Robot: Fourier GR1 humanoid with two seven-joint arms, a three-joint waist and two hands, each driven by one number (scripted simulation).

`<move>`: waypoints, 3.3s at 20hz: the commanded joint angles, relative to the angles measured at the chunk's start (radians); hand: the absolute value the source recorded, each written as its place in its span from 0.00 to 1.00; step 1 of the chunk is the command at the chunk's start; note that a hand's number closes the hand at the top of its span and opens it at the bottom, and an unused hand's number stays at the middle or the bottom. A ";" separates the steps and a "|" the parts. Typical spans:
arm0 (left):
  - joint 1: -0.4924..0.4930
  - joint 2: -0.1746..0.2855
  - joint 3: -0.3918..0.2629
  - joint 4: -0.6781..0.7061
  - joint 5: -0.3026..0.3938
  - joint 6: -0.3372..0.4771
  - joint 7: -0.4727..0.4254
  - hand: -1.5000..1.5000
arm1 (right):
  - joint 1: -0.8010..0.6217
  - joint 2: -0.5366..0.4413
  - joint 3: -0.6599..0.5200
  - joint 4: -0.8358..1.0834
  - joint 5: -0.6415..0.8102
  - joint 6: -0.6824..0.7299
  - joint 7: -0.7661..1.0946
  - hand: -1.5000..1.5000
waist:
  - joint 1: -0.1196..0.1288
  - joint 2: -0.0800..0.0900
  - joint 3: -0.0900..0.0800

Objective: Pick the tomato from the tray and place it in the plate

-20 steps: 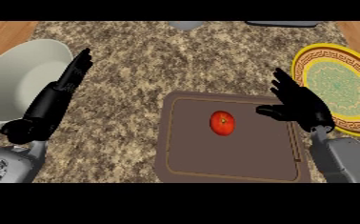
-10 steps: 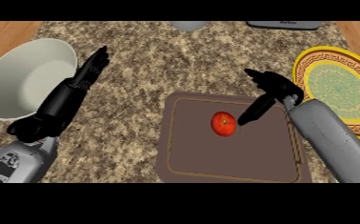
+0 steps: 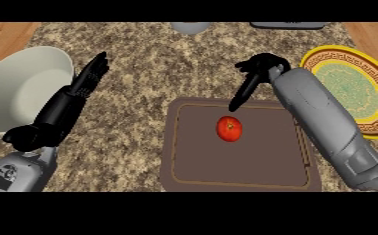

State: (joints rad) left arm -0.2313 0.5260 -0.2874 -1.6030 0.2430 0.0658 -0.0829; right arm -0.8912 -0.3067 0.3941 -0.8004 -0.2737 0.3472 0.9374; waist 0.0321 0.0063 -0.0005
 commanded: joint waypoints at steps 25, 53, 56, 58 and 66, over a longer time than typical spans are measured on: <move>0.029 -0.032 0.093 0.010 -0.050 -0.089 -0.002 0.50 | -0.192 0.045 -0.048 0.479 -0.089 0.337 0.062 0.00 | -0.016 -0.002 0.000; 0.073 -0.123 0.128 -0.026 -0.132 -0.093 0.015 0.50 | -0.017 0.205 0.002 0.468 -0.023 0.383 0.034 0.00 | -0.035 -0.008 0.000; 0.068 -0.135 0.125 -0.043 -0.122 -0.087 0.068 0.50 | -0.025 0.257 0.004 0.413 -0.035 0.379 0.066 0.00 | -0.042 -0.013 0.000; 0.067 -0.100 0.153 -0.041 -0.107 -0.128 0.032 0.50 | 0.039 0.247 0.035 0.389 0.003 0.414 -0.073 1.00 | -0.029 -0.006 0.001; 0.058 -0.140 0.136 -0.065 -0.134 -0.112 0.061 0.50 | 0.047 0.213 0.049 0.292 0.091 0.325 -0.080 1.00 | -0.031 -0.005 0.001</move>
State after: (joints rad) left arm -0.1503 0.4044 -0.1463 -1.6771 0.1194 -0.0468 -0.0271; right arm -0.9023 -0.1508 0.4432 -0.5219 -0.1795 0.6814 0.8606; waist -0.0077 -0.0332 -0.0230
